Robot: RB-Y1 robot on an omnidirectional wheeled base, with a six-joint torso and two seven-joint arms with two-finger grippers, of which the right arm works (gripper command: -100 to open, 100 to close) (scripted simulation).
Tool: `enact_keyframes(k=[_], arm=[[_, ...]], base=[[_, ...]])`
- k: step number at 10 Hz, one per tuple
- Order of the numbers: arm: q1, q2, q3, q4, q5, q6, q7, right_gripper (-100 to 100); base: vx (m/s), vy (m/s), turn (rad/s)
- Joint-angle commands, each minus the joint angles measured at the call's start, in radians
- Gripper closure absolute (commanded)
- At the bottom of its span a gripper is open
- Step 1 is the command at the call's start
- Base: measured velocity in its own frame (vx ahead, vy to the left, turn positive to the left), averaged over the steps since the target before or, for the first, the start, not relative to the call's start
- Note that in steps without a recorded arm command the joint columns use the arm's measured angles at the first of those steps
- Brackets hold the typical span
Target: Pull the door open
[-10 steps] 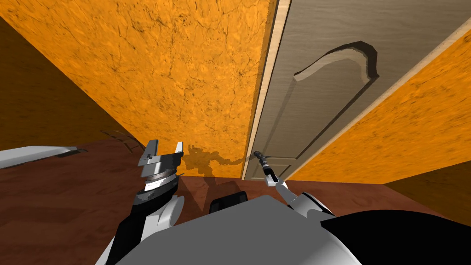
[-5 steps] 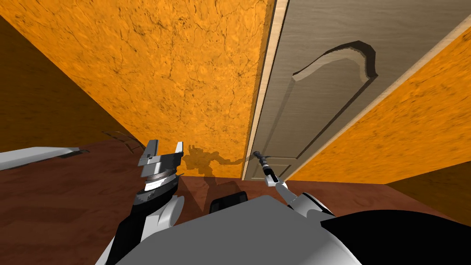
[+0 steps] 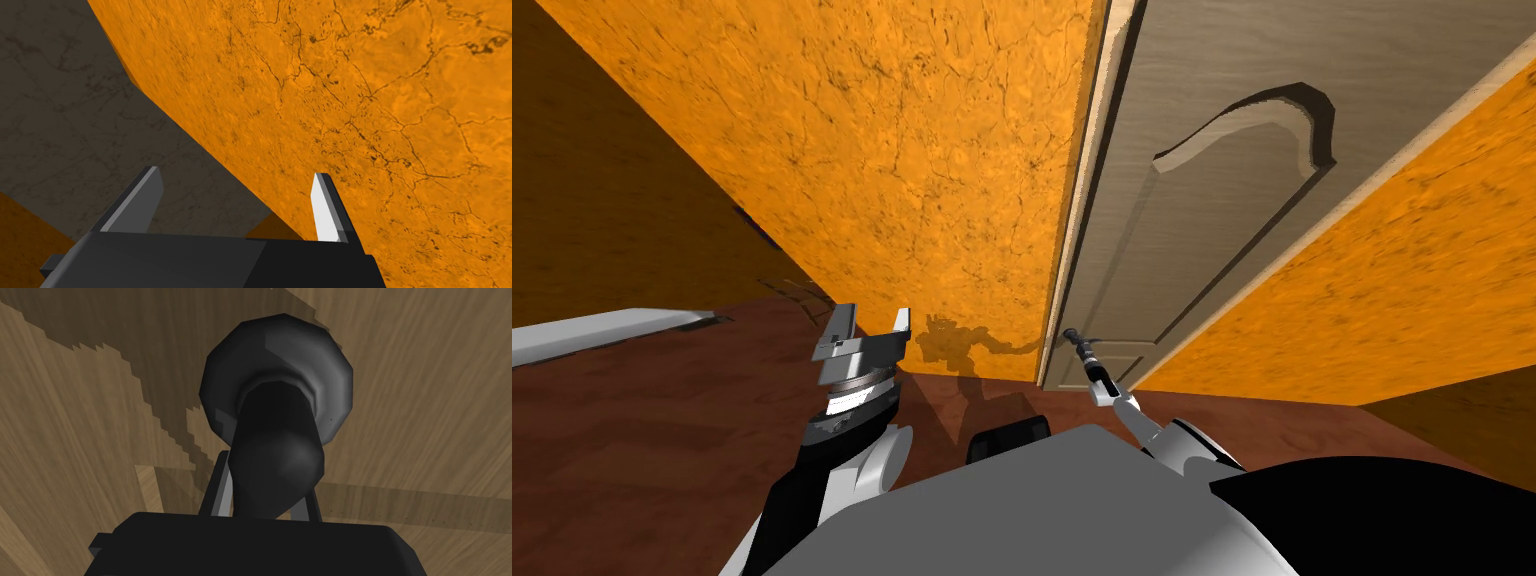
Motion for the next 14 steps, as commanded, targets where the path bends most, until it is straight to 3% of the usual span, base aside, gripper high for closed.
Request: enact_keyframes(k=[1, 6, 7, 14], arm=[[0.011, -0.011, 0.025, -0.003, 0.005, -0.013, -0.018, 100], [0.042, -0.058, 0.096, -0.027, 0.016, -0.05, -0.073, 100], [0.04, -0.052, 0.087, -0.028, 0.014, -0.04, -0.066, 100], [0.126, -0.14, 0.192, -0.066, 0.011, -0.152, -0.143, 100]], base=[[-0.192, -0.06, 0.082], [-0.215, -0.059, 0.099], [-0.098, -0.034, 0.025], [-0.192, -0.063, 0.12]])
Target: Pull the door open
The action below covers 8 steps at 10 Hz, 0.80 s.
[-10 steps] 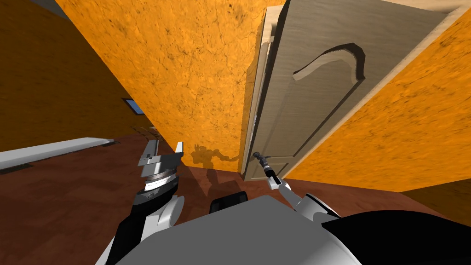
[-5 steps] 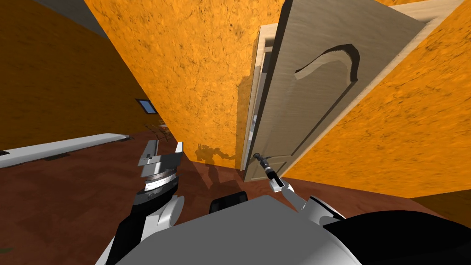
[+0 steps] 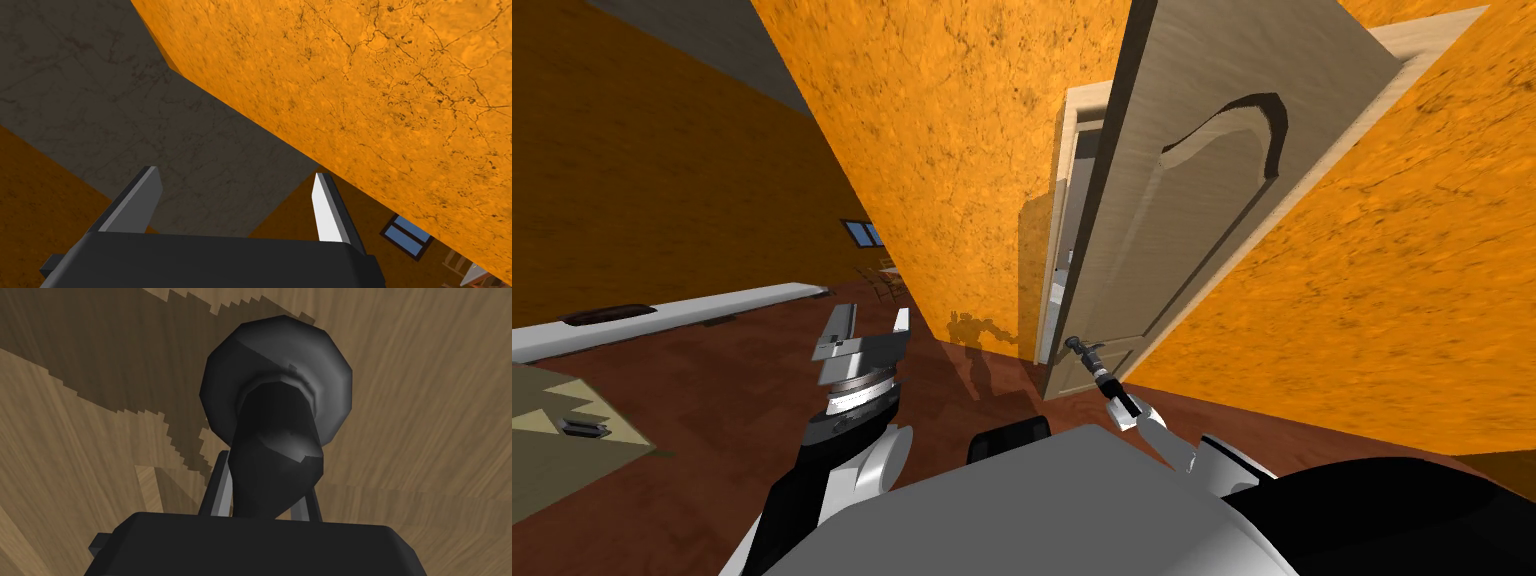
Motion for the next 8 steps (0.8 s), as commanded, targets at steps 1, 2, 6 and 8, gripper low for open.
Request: enact_keyframes(k=[1, 2, 6, 8], arm=[[0.013, -0.017, 0.02, -0.003, 0.001, -0.028, -0.017, 100], [0.007, -0.008, 0.014, 0.002, 0.001, -0.017, -0.011, 100], [0.042, -0.042, 0.059, 0.009, -0.017, -0.084, -0.034, 100], [0.057, -0.058, 0.077, 0.012, -0.025, -0.113, -0.043, 100]], base=[[-0.199, -0.096, 0.104], [-0.092, -0.037, 0.024], [-0.161, -0.065, 0.146], [-0.152, -0.058, 0.123]])
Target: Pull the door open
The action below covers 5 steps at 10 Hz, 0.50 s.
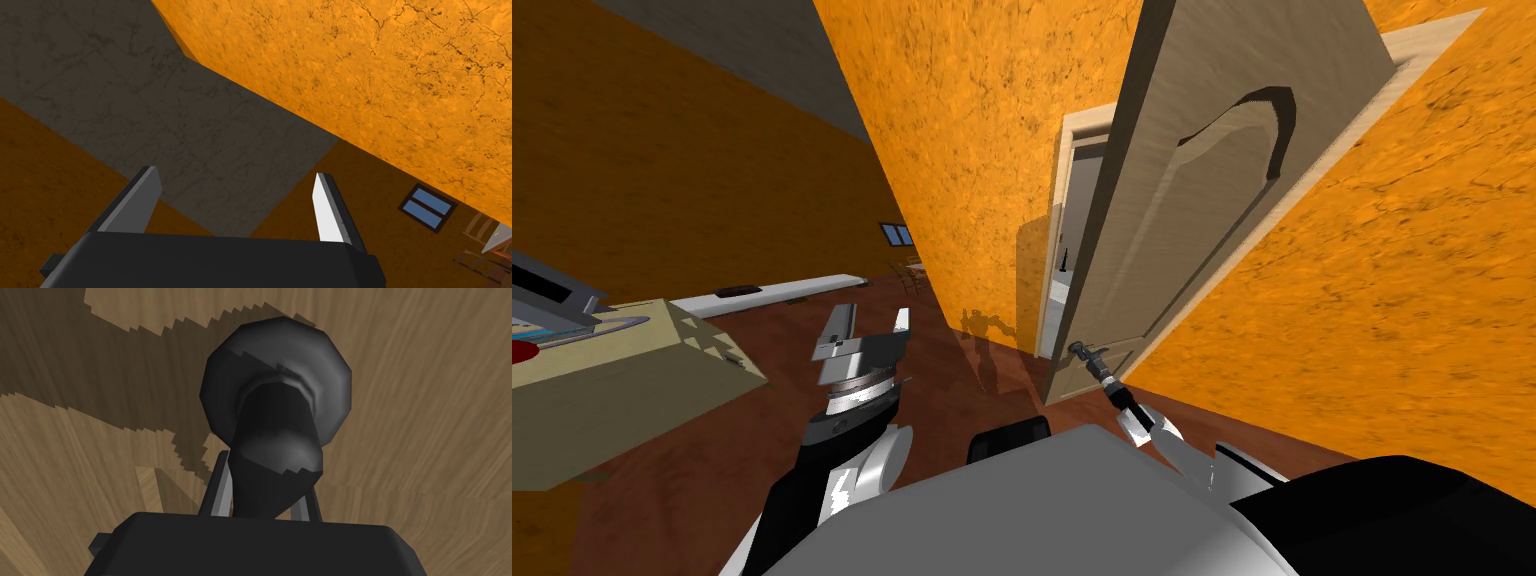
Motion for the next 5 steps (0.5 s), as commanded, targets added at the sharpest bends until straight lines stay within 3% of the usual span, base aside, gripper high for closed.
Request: enact_keyframes(k=[1, 4, 5], arm=[[0.017, -0.017, 0.018, 0.005, -0.008, -0.036, -0.009, 100], [0.045, -0.047, 0.053, 0.011, -0.024, -0.091, -0.026, 100], [0.034, -0.037, 0.045, 0.009, -0.02, -0.075, -0.021, 100]], base=[[-0.175, -0.078, 0.152], [-0.216, -0.078, 0.169], [-0.107, -0.025, 0.028]])
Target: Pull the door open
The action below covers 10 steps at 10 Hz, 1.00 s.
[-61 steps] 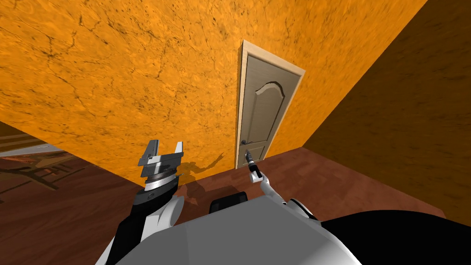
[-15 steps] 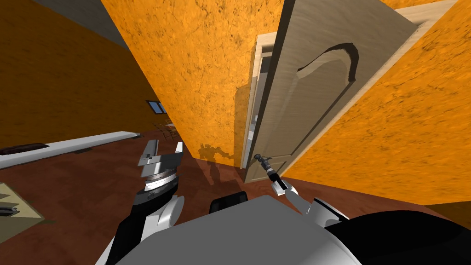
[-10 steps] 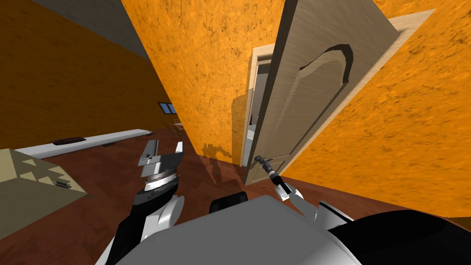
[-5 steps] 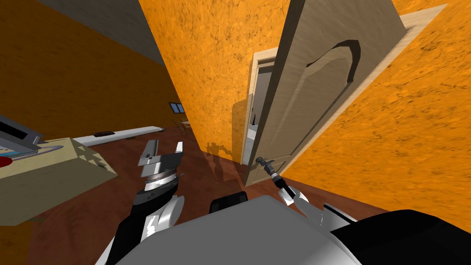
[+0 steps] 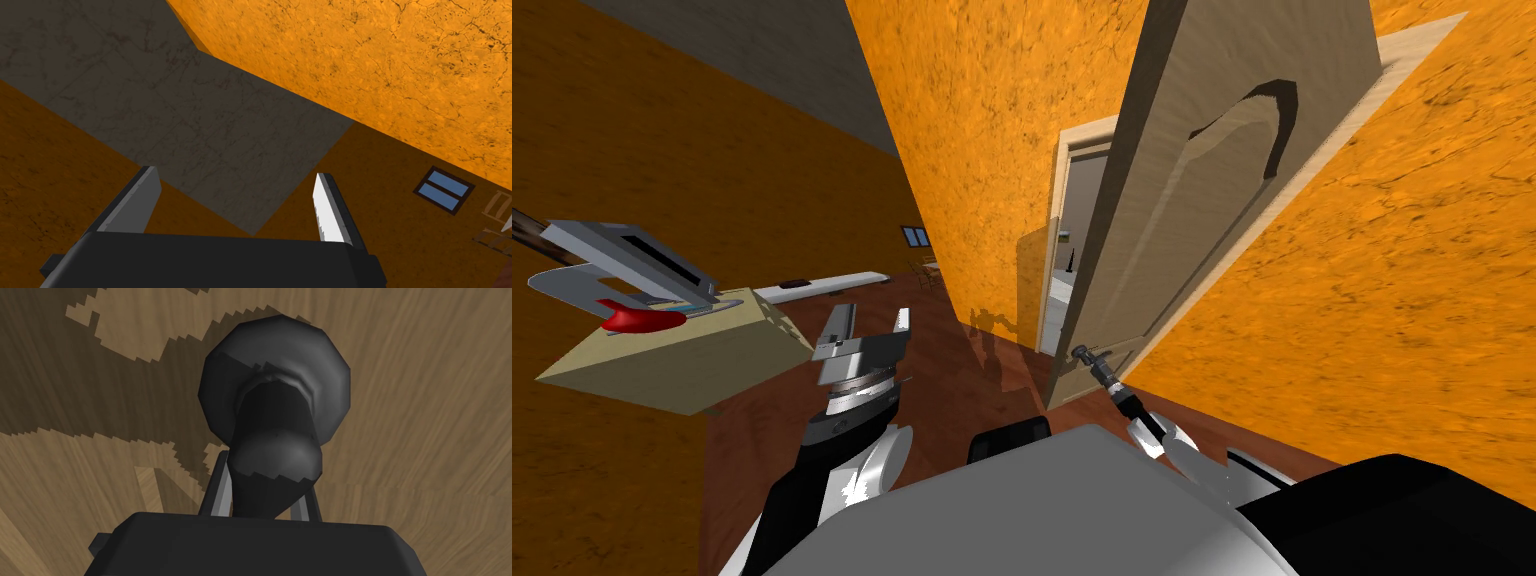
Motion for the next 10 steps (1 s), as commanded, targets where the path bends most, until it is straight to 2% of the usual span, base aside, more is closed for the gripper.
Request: enact_keyframes(k=[1, 3, 10], arm=[[0.016, -0.009, 0.016, -0.002, 0.001, -0.028, 0.0, 100], [0.037, -0.021, 0.038, -0.004, 0.002, -0.066, 0.0, 100], [0.127, -0.073, 0.132, -0.013, 0.008, -0.229, -0.002, 100]], base=[[-0.065, -0.033, 0.005], [-0.066, -0.05, 0.012], [-0.072, -0.073, 0.025]])
